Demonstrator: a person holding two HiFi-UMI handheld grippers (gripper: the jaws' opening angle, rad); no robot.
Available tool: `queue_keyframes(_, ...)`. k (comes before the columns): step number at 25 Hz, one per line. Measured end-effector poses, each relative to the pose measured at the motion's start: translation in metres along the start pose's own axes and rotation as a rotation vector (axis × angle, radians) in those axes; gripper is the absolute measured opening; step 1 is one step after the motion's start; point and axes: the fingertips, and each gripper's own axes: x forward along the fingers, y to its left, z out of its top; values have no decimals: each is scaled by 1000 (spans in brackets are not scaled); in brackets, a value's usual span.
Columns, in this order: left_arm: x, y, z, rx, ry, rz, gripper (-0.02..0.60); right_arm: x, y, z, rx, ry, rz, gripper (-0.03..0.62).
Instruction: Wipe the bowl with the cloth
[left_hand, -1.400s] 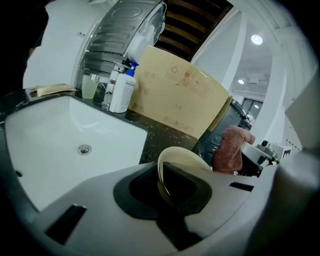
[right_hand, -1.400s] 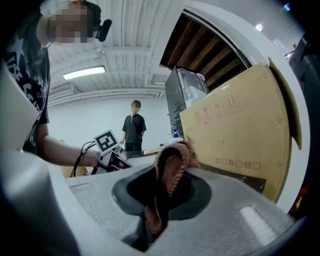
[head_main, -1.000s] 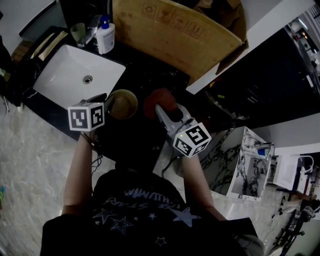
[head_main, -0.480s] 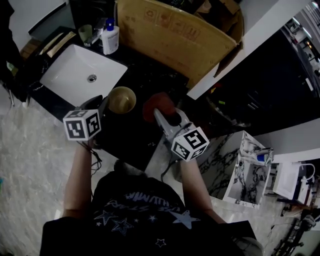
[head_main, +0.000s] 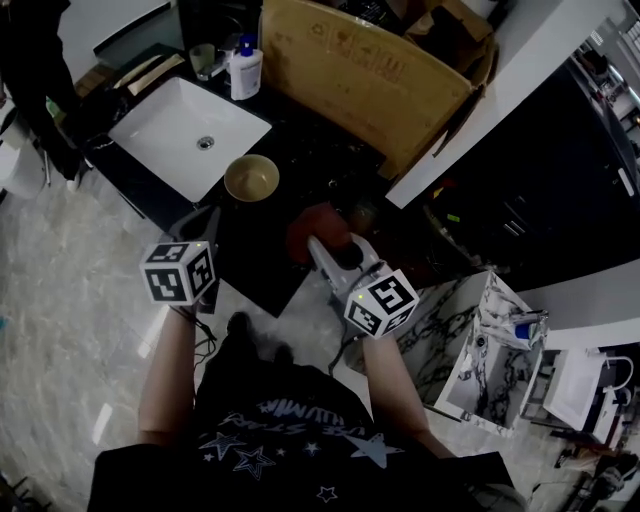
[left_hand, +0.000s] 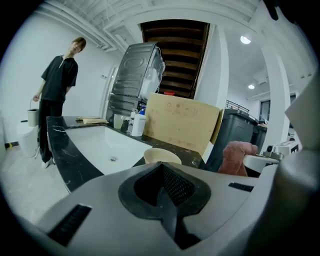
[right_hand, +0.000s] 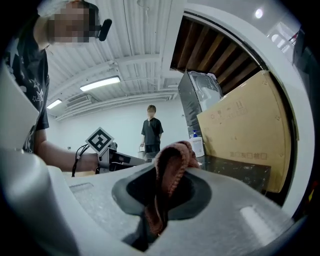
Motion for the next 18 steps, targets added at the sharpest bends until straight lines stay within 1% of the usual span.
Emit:
queue_keyframes(4, -29, -17, -17, -16, -13, 6, 8, -15, 17, -8, 14, 5, 39, 49)
queue_keyframes(7, -46, -28, -25, -3, -19, 5, 8, -22, 28, -14, 22, 11, 60, 49)
queue_keyframes(12, -68, -40, -20, 33, -56, -23, 8, -22, 47, -19, 19, 20, 89, 49)
queue_keyframes(18, -94, -39, -26, 29, -84, -51, 8, -21, 74, -29, 9, 41, 96, 49)
